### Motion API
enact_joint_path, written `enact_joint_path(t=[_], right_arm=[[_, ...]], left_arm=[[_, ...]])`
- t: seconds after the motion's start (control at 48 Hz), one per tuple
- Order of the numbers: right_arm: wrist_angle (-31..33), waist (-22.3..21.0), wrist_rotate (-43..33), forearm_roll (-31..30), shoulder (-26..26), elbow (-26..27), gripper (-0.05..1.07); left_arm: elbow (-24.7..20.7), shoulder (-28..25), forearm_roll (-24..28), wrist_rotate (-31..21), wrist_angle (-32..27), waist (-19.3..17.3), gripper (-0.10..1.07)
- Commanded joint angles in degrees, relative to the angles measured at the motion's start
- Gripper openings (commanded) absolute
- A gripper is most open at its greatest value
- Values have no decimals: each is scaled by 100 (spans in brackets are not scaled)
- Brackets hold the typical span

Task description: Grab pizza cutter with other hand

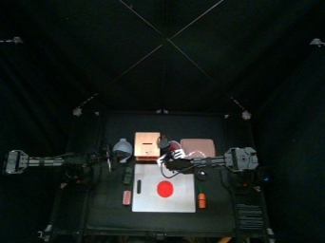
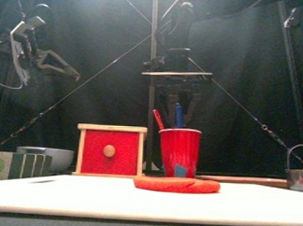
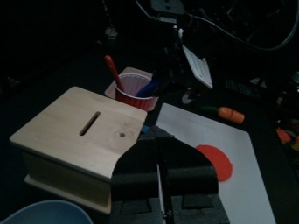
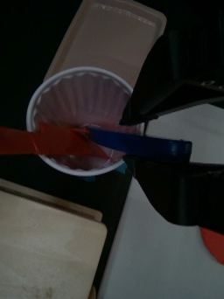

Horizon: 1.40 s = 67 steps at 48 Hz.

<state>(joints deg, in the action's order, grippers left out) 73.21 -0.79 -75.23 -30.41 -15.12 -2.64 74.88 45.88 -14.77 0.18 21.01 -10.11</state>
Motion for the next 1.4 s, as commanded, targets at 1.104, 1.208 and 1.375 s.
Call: enact_joint_path(t=[1.104, 1.208, 1.375], right_arm=[[1213, 923, 220, -984, 1679, -132, 49], [853, 1178, 202, -1213, 2250, -448, 49], [-510, 1327, 202, -1362, 3278, -1468, 49]], left_arm=[[-9, -18, -44, 0, 9, 9, 11], [-53, -9, -44, 9, 9, 9, 11], [-185, -9, -35, 9, 18, 9, 11]])
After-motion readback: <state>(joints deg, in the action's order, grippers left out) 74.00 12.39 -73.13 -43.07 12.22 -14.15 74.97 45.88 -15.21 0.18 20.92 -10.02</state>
